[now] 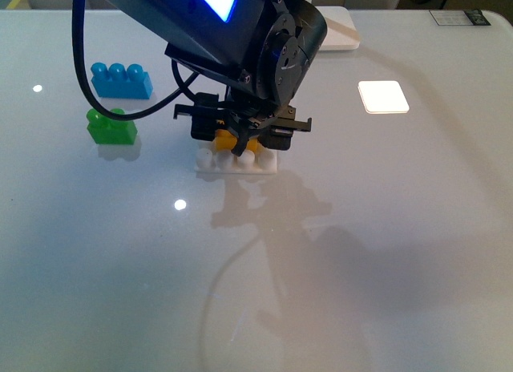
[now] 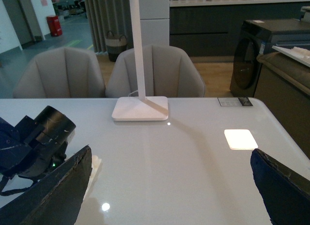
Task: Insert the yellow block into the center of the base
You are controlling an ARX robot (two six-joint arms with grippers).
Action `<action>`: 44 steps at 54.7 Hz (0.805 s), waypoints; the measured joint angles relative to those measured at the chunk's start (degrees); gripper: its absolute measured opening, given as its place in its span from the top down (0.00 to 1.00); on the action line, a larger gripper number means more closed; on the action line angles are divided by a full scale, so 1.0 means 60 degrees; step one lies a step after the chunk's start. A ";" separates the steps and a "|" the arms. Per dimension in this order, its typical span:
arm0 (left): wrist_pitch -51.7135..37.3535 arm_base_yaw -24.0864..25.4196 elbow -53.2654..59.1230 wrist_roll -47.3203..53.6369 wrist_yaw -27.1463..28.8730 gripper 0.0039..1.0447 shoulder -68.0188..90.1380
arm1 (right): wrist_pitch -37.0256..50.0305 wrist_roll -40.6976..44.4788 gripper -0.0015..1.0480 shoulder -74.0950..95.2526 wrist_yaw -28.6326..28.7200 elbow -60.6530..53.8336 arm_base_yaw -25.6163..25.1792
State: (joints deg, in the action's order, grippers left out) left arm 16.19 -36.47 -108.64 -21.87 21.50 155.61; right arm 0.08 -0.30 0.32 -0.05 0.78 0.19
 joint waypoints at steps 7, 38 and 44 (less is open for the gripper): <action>0.0135 0.0000 -0.0128 -0.0011 -0.0080 0.40 0.0044 | 0.0000 0.0000 0.08 0.0000 0.0000 0.0000 0.0000; -0.0004 0.0000 -0.0106 -0.0062 -0.0277 0.40 0.0055 | 0.0000 0.0000 0.08 0.0000 0.0000 0.0000 0.0000; -0.0011 0.0000 -0.0106 -0.0062 -0.0302 0.40 0.0055 | 0.0000 0.0000 0.08 0.0000 0.0004 0.0000 0.0000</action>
State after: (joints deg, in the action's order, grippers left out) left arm 16.12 -36.47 -109.27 -22.24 19.68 155.94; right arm 0.08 -0.30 0.32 -0.03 0.78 0.19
